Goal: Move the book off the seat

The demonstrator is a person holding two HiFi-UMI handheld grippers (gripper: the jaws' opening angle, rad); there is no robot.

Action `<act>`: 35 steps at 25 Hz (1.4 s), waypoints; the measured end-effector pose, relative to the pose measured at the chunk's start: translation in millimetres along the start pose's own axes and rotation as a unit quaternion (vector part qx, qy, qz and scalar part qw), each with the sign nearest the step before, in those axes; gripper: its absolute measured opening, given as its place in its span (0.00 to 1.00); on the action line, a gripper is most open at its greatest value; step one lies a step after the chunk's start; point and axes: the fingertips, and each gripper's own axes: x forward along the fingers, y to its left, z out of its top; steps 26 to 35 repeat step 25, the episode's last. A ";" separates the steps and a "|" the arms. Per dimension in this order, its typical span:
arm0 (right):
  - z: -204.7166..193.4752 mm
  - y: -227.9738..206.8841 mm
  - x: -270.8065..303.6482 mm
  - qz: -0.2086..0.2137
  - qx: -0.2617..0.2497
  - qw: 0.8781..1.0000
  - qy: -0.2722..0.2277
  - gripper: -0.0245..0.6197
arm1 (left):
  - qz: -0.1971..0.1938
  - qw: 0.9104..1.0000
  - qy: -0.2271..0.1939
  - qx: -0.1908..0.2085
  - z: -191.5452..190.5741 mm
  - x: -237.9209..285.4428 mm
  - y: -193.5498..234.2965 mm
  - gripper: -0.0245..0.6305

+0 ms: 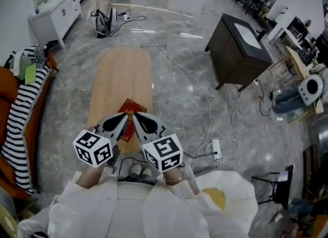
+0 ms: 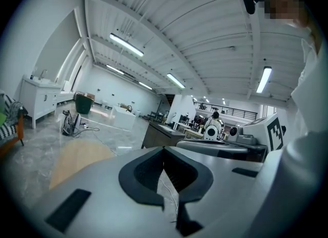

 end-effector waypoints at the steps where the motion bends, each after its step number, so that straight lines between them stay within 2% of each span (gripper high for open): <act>1: 0.4 0.4 1.0 0.000 0.001 1.000 -0.001 0.05 | 0.002 1.000 0.000 -0.001 -0.1 -0.1 1.4 0.05; 35: -1.8 -1.9 1.0 -0.020 0.007 1.000 -0.007 0.05 | 0.011 1.000 -0.024 0.006 3.6 -6.9 2.2 0.05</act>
